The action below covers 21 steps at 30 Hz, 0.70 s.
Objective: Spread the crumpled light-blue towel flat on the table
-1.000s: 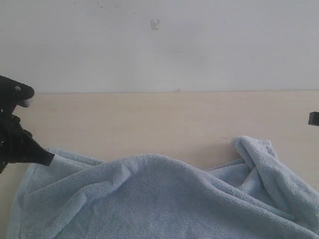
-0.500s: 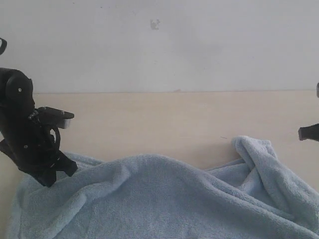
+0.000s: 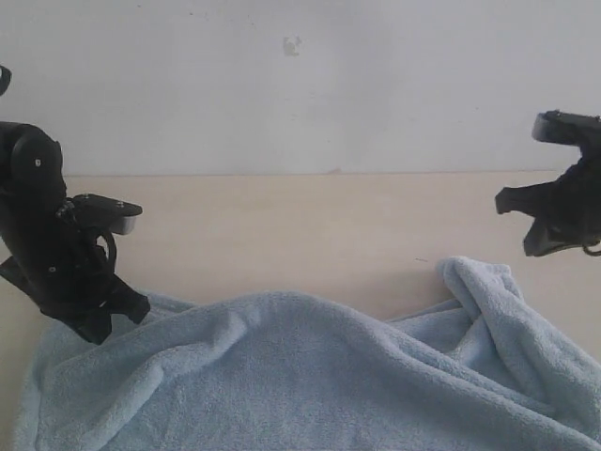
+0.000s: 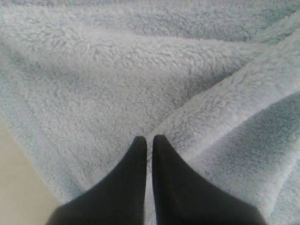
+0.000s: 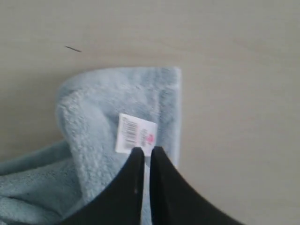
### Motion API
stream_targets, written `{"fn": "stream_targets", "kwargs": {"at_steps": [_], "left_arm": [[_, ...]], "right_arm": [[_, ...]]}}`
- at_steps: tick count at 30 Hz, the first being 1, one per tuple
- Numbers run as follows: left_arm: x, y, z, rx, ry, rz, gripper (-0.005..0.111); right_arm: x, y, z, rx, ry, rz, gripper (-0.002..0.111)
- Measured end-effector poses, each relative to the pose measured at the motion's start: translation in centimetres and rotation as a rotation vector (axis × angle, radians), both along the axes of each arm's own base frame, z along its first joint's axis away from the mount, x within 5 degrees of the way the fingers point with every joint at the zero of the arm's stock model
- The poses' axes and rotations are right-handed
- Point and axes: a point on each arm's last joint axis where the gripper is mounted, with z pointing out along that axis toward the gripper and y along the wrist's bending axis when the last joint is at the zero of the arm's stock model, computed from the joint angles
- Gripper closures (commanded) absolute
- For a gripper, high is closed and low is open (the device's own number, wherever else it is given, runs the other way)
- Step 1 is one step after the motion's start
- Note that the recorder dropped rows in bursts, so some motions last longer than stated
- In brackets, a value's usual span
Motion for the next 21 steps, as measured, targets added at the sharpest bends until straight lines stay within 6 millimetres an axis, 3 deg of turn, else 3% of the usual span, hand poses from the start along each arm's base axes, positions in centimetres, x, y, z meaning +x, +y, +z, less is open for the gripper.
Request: {"fn": "stream_targets", "kwargs": {"at_steps": [5, 11, 15, 21], "left_arm": [[0.1, -0.1, 0.0, -0.007, -0.010, 0.004, 0.103], [0.5, -0.2, 0.1, -0.018, -0.051, 0.006, 0.103], [0.5, -0.2, 0.1, -0.019, -0.056, 0.003, 0.103], [0.8, 0.0, 0.1, 0.005, -0.087, -0.023, 0.103]], "right_arm": [[1.4, 0.8, -4.2, 0.067, 0.026, 0.095, 0.103], [2.3, 0.5, -7.5, 0.043, 0.036, 0.088, 0.103], [2.6, 0.3, -8.6, 0.023, 0.029, 0.085, 0.103], [3.1, -0.6, -8.6, -0.041, -0.026, 0.059, 0.103]]}}
